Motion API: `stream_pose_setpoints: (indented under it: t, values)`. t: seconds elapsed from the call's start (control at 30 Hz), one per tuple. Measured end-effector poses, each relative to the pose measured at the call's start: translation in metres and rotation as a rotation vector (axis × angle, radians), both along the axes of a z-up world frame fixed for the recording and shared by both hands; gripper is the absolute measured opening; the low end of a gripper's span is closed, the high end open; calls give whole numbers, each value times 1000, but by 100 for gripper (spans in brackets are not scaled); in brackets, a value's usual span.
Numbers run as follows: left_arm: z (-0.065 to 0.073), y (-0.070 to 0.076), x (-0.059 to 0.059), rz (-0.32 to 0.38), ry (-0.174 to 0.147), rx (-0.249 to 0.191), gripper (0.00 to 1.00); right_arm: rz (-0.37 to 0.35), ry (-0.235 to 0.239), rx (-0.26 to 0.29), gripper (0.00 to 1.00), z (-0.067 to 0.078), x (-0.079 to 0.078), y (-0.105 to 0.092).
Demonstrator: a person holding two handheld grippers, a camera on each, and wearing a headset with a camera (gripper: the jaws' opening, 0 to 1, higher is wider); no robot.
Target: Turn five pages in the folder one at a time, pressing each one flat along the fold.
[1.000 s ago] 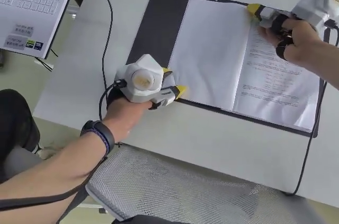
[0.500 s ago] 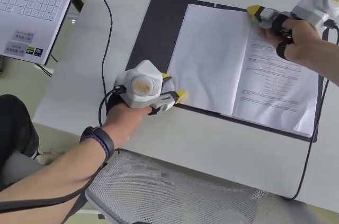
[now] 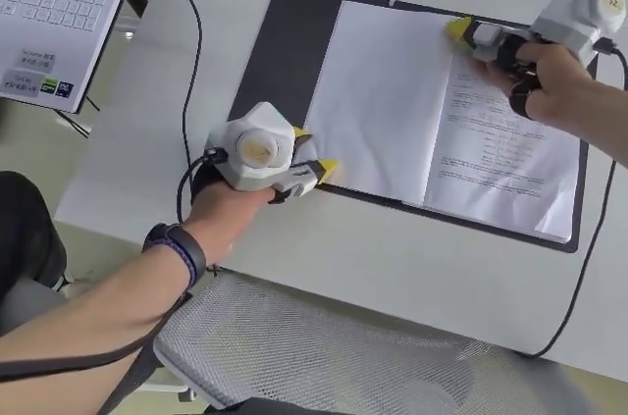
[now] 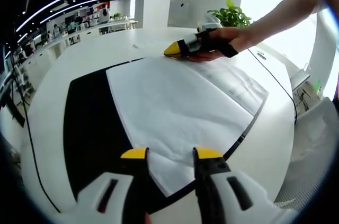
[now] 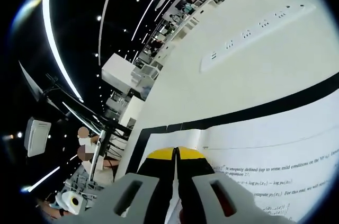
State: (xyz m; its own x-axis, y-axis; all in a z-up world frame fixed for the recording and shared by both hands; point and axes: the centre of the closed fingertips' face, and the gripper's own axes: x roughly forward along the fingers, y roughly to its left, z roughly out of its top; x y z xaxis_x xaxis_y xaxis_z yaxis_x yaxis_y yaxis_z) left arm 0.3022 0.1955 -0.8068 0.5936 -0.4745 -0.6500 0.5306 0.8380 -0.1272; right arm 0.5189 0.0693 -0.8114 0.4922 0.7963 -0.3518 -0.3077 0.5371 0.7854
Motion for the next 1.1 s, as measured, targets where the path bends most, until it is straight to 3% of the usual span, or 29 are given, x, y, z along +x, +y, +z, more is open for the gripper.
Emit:
stream_pose_setpoints:
  t: [0.17,0.3,0.4,0.5,0.57,0.87,1.1]
  values:
    - [0,0,0,-3,0,1,31,17,-9,30,0,1,-18,3]
    - [1,-2,-2,-8,2,-7,33,73,-56,6,0,7,-42,8]
    - [1,-2,-3,-20,0,5,34,96,-60,14,0,17,-67,13]
    - [1,-2,-2,-18,0,6,33,114,-64,20,0,16,-77,12]
    - [1,-2,-3,-17,0,5,33,132,-64,25,0,21,-93,15]
    - [-1,-2,-2,-22,-1,7,34,187,-61,51,0,17,-129,13]
    - [0,-2,-3,-22,0,7,33,290,-72,32,0,22,-178,19]
